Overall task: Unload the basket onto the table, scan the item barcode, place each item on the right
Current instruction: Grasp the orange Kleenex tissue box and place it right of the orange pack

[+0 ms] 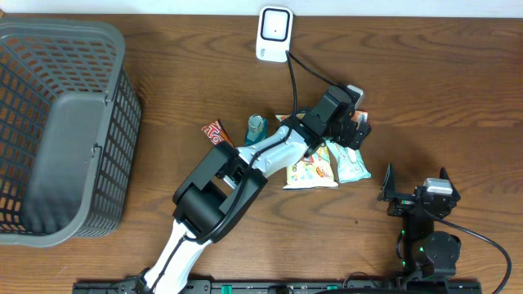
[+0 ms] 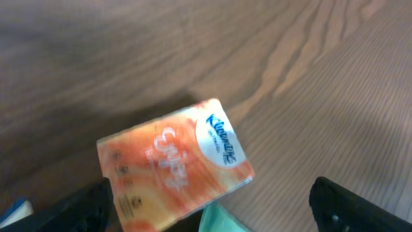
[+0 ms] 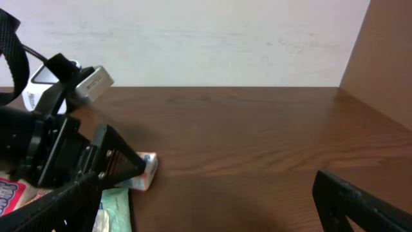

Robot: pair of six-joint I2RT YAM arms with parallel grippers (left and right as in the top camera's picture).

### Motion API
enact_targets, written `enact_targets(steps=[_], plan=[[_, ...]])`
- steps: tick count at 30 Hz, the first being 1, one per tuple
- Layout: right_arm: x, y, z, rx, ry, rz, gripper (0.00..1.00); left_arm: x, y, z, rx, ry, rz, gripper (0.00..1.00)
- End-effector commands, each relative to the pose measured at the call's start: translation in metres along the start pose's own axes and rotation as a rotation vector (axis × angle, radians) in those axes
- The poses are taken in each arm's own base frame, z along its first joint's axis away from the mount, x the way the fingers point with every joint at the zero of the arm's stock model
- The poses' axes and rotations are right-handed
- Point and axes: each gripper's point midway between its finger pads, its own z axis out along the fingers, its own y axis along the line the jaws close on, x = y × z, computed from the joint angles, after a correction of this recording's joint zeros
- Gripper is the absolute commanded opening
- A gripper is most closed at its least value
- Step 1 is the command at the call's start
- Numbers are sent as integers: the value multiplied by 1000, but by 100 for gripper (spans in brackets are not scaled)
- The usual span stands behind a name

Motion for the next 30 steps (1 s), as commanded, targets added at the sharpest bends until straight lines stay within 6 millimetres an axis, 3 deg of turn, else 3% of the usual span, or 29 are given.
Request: enact_targets(steps=[1, 6, 9, 14, 18, 23, 24, 25, 30], plan=[[0, 1, 0, -5, -1, -15, 99, -34, -17, -33, 9, -53, 23, 96], [0, 1, 0, -5, -1, -15, 99, -59, -12, -72, -103, -91, 46, 97], [0, 1, 0, -4, 0, -15, 99, -75, -21, -101, -113, -111, 103, 97], [0, 1, 0, -4, -1, -15, 99, -98, -38, -155, -114, -154, 160, 98], [0, 1, 0, -4, -1, -15, 99, -118, -37, -208, -205, -220, 177, 98], [0, 1, 0, -4, -1, -15, 99, -151, -40, -290, -340, -351, 365, 98], [0, 1, 0, -4, -1, -15, 99, -162, -36, -320, -423, -405, 402, 98], [0, 1, 0, -4, 0, -15, 99, -167, -34, -333, -459, -427, 411, 98], [0, 1, 0, -5, -1, -15, 99, -199, -12, -460, -818, -659, 417, 98]])
